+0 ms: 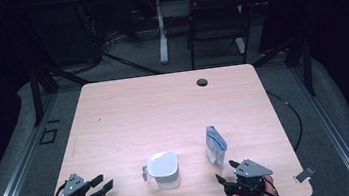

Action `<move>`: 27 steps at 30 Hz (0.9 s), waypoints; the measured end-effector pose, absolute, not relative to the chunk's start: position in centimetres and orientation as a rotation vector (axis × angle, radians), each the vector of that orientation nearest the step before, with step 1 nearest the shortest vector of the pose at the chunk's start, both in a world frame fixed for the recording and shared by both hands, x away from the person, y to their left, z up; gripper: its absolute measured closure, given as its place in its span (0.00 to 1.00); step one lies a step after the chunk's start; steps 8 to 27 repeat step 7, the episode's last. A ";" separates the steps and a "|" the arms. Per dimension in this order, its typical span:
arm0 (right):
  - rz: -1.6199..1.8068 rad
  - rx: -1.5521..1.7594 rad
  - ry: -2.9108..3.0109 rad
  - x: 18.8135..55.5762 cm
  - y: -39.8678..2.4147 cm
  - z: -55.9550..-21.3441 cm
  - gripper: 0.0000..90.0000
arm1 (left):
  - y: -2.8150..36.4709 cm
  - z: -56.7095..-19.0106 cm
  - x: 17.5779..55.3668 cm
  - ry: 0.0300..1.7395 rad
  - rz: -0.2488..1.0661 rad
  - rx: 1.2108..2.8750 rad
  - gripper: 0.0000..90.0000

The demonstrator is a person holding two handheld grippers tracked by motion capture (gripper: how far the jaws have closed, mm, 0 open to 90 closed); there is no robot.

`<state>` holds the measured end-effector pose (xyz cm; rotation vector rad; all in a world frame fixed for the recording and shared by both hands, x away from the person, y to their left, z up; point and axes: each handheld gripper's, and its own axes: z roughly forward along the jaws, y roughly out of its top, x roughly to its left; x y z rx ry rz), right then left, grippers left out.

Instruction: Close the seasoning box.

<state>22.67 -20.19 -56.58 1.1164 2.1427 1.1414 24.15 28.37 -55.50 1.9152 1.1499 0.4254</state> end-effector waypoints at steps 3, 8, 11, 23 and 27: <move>1.135 1.113 2.150 22.7 -20.2 -56.7 0.38 | 28.5 -56.0 24.3 1.175 0.414 1.922 0.57; 1.145 1.102 2.146 22.7 -20.1 -56.7 0.38 | 28.7 -56.1 24.5 1.172 0.398 1.925 0.56; 1.145 1.102 2.146 22.7 -20.1 -56.7 0.38 | 28.7 -56.1 24.5 1.172 0.398 1.925 0.56; 1.145 1.102 2.146 22.7 -20.1 -56.7 0.38 | 28.7 -56.1 24.5 1.172 0.398 1.925 0.56; 1.145 1.102 2.146 22.7 -20.1 -56.7 0.38 | 28.7 -56.1 24.5 1.172 0.398 1.925 0.56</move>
